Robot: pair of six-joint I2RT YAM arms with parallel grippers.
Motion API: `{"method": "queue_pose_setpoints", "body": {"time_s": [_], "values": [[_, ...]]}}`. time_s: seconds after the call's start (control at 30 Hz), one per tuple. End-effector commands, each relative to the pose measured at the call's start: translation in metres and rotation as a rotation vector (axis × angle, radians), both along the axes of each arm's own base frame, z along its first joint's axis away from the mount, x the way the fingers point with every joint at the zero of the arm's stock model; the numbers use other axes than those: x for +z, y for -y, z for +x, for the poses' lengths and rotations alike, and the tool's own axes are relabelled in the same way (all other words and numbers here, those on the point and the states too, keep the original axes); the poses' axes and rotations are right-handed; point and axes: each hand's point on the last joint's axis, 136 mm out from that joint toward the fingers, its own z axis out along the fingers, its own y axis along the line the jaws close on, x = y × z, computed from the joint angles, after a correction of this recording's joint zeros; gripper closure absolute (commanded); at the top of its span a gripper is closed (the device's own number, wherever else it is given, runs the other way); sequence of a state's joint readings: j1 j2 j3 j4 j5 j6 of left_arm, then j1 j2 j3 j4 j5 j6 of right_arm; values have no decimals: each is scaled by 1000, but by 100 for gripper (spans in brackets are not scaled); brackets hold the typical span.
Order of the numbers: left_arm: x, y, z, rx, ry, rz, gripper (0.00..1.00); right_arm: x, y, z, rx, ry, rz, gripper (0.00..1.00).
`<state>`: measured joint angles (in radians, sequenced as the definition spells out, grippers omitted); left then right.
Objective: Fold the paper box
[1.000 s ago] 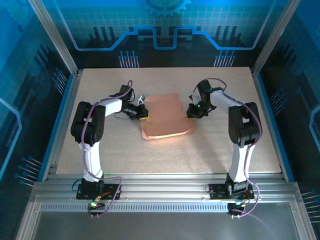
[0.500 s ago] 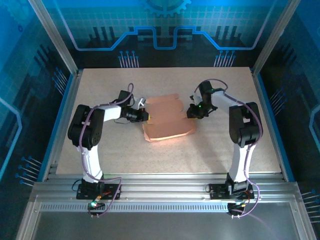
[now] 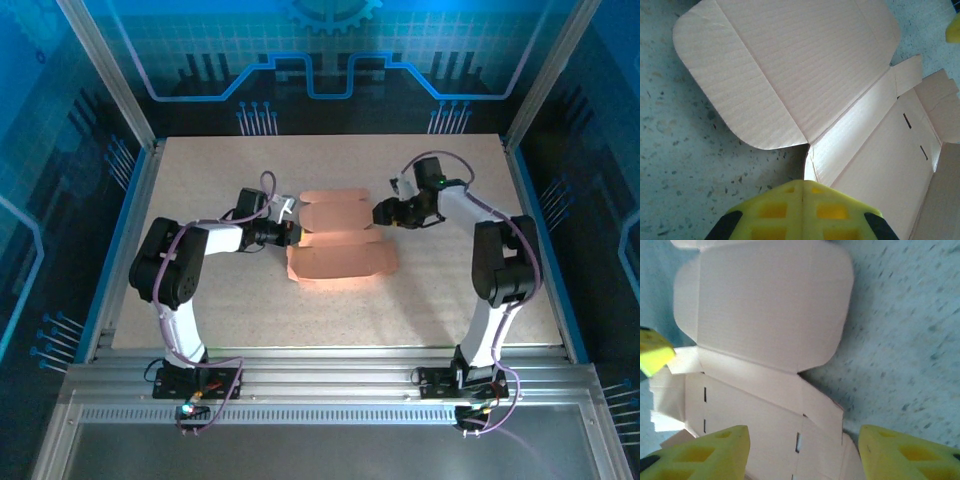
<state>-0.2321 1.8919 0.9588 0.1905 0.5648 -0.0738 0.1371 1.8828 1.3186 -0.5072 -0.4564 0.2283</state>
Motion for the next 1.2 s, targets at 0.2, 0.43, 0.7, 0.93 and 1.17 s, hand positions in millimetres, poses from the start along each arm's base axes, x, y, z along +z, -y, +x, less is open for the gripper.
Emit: {"method": "queue_pose_setpoints", "body": {"time_s": [0.2, 0.43, 0.7, 0.93, 1.17], "values": [[23, 5, 4, -35, 177, 0, 100, -6, -19, 49, 3, -47, 198, 45], [20, 7, 4, -43, 173, 1, 100, -11, -32, 62, 73, -59, 258, 54], [18, 6, 5, -37, 161, 6, 100, -21, -41, 66, 106, -96, 298, 62], [19, 6, 6, -35, 156, 0, 100, -25, -43, 66, 131, -95, 287, 83], [22, 7, 9, -8, 121, -19, 69, -5, -44, 64, 195, 86, 276, 100]]}}
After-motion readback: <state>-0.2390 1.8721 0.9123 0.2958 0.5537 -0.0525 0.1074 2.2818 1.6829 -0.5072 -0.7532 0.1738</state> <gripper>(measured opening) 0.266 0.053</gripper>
